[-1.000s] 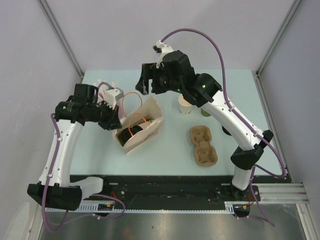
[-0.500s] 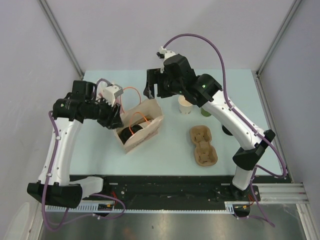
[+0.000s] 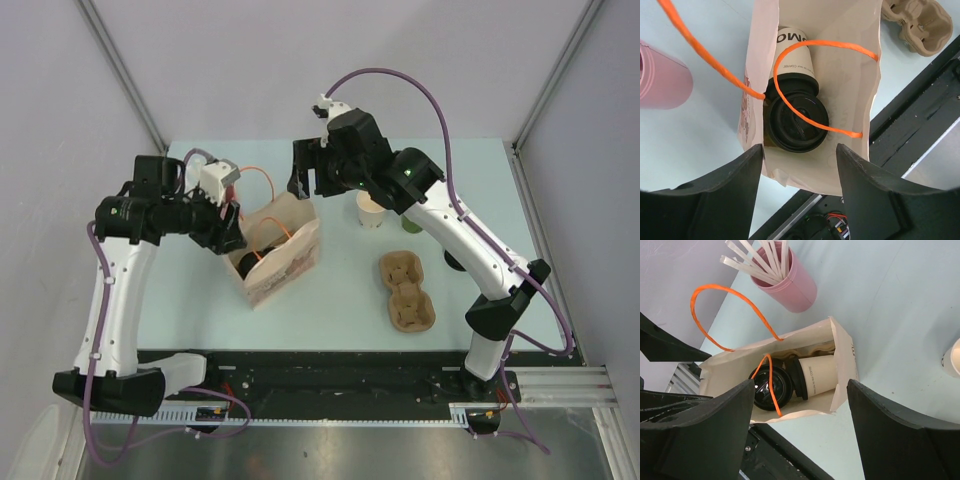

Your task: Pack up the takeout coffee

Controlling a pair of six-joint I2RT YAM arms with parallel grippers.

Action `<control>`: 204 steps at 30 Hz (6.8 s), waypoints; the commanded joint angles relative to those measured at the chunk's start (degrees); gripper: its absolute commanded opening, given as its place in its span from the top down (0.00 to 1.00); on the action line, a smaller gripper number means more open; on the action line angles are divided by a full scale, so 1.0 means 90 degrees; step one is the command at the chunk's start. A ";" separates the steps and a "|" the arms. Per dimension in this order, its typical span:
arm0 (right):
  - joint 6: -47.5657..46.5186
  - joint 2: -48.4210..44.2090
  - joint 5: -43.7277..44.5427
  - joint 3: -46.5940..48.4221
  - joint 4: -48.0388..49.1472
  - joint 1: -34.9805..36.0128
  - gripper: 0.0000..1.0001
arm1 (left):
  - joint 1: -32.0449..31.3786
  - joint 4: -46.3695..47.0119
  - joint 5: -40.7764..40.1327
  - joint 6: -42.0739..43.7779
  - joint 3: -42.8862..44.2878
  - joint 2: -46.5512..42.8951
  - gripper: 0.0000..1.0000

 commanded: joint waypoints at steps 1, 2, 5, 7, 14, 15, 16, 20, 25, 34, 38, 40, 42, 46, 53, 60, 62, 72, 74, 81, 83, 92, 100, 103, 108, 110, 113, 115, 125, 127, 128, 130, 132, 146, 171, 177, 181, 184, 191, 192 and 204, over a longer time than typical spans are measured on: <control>-0.0112 -0.0112 -0.0065 0.0192 0.0127 0.0027 0.20 | 0.0103 0.0000 0.0152 -0.0071 0.0265 -0.0178 0.33; -0.0102 -0.0131 -0.0055 0.0183 0.0127 0.0027 0.20 | 0.0113 0.0009 0.0132 -0.0100 0.0265 -0.0207 0.32; -0.0015 -0.0238 -0.0017 0.0008 0.0185 -0.0011 0.20 | 0.0191 0.0019 0.0103 -0.0149 0.0304 -0.0237 0.30; 0.0025 -0.0316 -0.0026 -0.0120 0.0283 -0.0031 0.20 | 0.0240 0.0029 0.0103 -0.0198 0.0334 -0.0266 0.29; 0.0201 -0.0473 -0.0036 -0.0374 0.0673 -0.0109 0.20 | 0.0474 0.0204 0.0074 -0.0500 0.0470 -0.0344 0.28; 0.0220 -0.0492 -0.0036 -0.0432 0.0713 -0.0119 0.20 | 0.0552 0.0214 0.0083 -0.0530 0.0519 -0.0335 0.29; 0.0278 -0.0502 -0.0036 -0.0462 0.0742 -0.0138 0.20 | 0.0572 0.0234 0.0093 -0.0598 0.0548 -0.0335 0.29; 0.0347 -0.0493 -0.0046 -0.0491 0.0801 -0.0177 0.20 | 0.0845 0.0312 0.0181 -0.0735 0.0617 -0.0344 0.29; 0.0367 -0.0454 -0.0133 -0.0530 0.0889 -0.0187 0.20 | 0.0962 0.0332 0.0405 -0.0746 0.0529 -0.0432 0.28; 0.0347 -0.0317 -0.0309 -0.0491 0.0967 -0.0207 0.19 | 0.0982 0.0341 0.0513 -0.0667 0.0567 -0.0335 0.28; 0.0367 -0.0278 -0.0309 -0.0472 0.0986 -0.0246 0.19 | 0.1001 0.0341 0.0396 -0.0716 0.0997 -0.0188 0.28; 0.0357 -0.0278 -0.0309 -0.0462 0.1006 -0.0265 0.19 | 0.1040 0.0351 0.0376 -0.0774 0.1261 -0.0091 0.28; 0.0367 -0.0278 -0.0464 -0.0462 0.1006 -0.0285 0.20 | 0.1118 0.0370 0.0357 -0.0833 0.1485 -0.0032 0.27; 0.0357 -0.0288 -0.0504 -0.0462 0.0996 -0.0344 0.19 | 0.1333 0.0487 0.0211 -0.1057 0.1788 0.0075 0.27; 0.0357 -0.0307 -0.0534 -0.0482 0.1016 -0.0402 0.19 | 0.1889 0.0712 0.0191 -0.1467 0.2451 0.0387 0.27; 0.0347 -0.0375 -0.0485 -0.0559 0.0938 -0.0392 0.19 | 0.2173 0.0976 -0.0336 -0.1848 0.2931 0.0846 0.27; 0.0347 -0.0405 -0.0466 -0.0599 0.0938 -0.0402 0.19 | 0.2202 0.1034 -0.0619 -0.1878 0.3028 0.0964 0.27; 0.0523 -0.0775 -0.0378 -0.1126 0.1064 -0.0539 0.19 | 0.2222 0.1366 -0.1244 -0.1976 0.3254 0.1618 0.27; 0.0591 -0.0864 -0.0378 -0.1253 0.1084 -0.0646 0.19 | 0.2222 0.1415 -0.1429 -0.1976 0.3293 0.1783 0.27; 0.0621 -0.1108 -0.0143 -0.1555 0.1045 -0.0802 0.19 | 0.2222 0.1572 -0.1450 -0.1908 0.3576 0.2515 0.32; 0.0640 -0.1147 -0.0124 -0.1624 0.1016 -0.0803 0.19 | 0.2222 0.1591 -0.1537 -0.1820 0.3634 0.2692 0.35; 0.0767 -0.1790 0.0081 -0.2600 0.1269 -0.0793 0.19 | 0.1685 0.1650 -0.2025 -0.1106 0.3108 0.3044 0.61; 0.0786 -0.2582 0.0364 -0.3547 0.1270 -0.0842 0.19 | 0.1851 0.1689 -0.2231 -0.1429 0.3401 0.3436 0.57; 0.0874 -0.2865 0.0472 -0.3928 0.1357 -0.0832 0.19 | 0.2094 0.1708 -0.2018 -0.1507 0.2689 0.3074 0.50; 0.0855 -0.3188 0.0521 -0.4387 0.1377 -0.0832 0.19 | 0.2359 0.1757 -0.1616 -0.1478 0.2063 0.3083 0.43; 0.0816 -0.3217 0.0511 -0.4446 0.1299 -0.0832 0.19 | 0.2359 0.1796 -0.1528 -0.1497 0.2033 0.3190 0.42; 0.0757 -0.3247 0.0521 -0.4495 0.1270 -0.0851 0.19 | 0.2369 0.1806 -0.1518 -0.1458 0.1946 0.3220 0.47; 0.0767 -0.3266 0.0531 -0.4515 0.1270 -0.0851 0.19 | 0.2349 0.1796 -0.1431 -0.1429 0.1790 0.3152 0.47; 0.0728 -0.3217 0.0511 -0.4486 0.1338 -0.0861 0.19 | 0.2300 0.1972 -0.1421 -0.1439 0.1564 0.3406 0.64; 0.0767 -0.3208 0.0491 -0.4486 0.1338 -0.0861 0.19 | 0.2300 0.1982 -0.1323 -0.1400 0.1584 0.3406 0.64; 0.0757 -0.3207 0.0482 -0.4476 0.1338 -0.0871 0.19 | 0.2310 0.1982 -0.1304 -0.1390 0.1574 0.3386 0.64; 0.0767 -0.3188 0.0472 -0.4466 0.1348 -0.0861 0.19 | 0.2300 0.2001 -0.1294 -0.1351 0.1535 0.3367 0.66; 0.0757 -0.3178 0.0482 -0.4447 0.1338 -0.0881 0.19 | 0.2300 0.2001 -0.1294 -0.1312 0.1428 0.3396 0.69; 0.0689 -0.3012 0.0433 -0.4193 0.1241 -0.0890 0.19 | 0.2310 0.2050 -0.1226 -0.1077 0.1116 0.2988 1.00; 0.0562 -0.2417 0.0062 -0.3568 0.1270 -0.0910 0.20 | 0.2300 0.1816 0.0170 -0.0364 0.3175 -0.0441 0.99; 0.0523 -0.2202 -0.0055 -0.3353 0.1260 -0.0822 0.20 | 0.2300 0.1806 0.1845 -0.1132 0.3723 -0.0676 1.00; 0.0503 -0.2104 -0.0104 -0.3197 0.1231 -0.0803 0.20 | 0.2135 0.1690 0.2505 -0.1711 0.2584 -0.0920 1.00; 0.0494 -0.2123 -0.0055 -0.3167 0.1202 -0.0783 0.20 | 0.1395 0.1319 0.1533 -0.1488 0.2200 -0.0853 1.00; 0.0503 -0.2231 0.0101 -0.3196 0.1055 -0.0744 0.20 | 0.0650 0.0947 0.0240 -0.0990 0.2267 -0.0131 1.00; 0.0503 -0.2260 0.0130 -0.3206 0.1026 -0.0734 0.20 | 0.0650 0.0918 0.0172 -0.0912 0.2345 -0.0013 1.00; 0.0464 -0.2309 0.0199 -0.3284 0.0996 -0.0744 0.20 | 0.0065 0.0634 -0.0091 -0.0287 0.1897 0.0319 1.00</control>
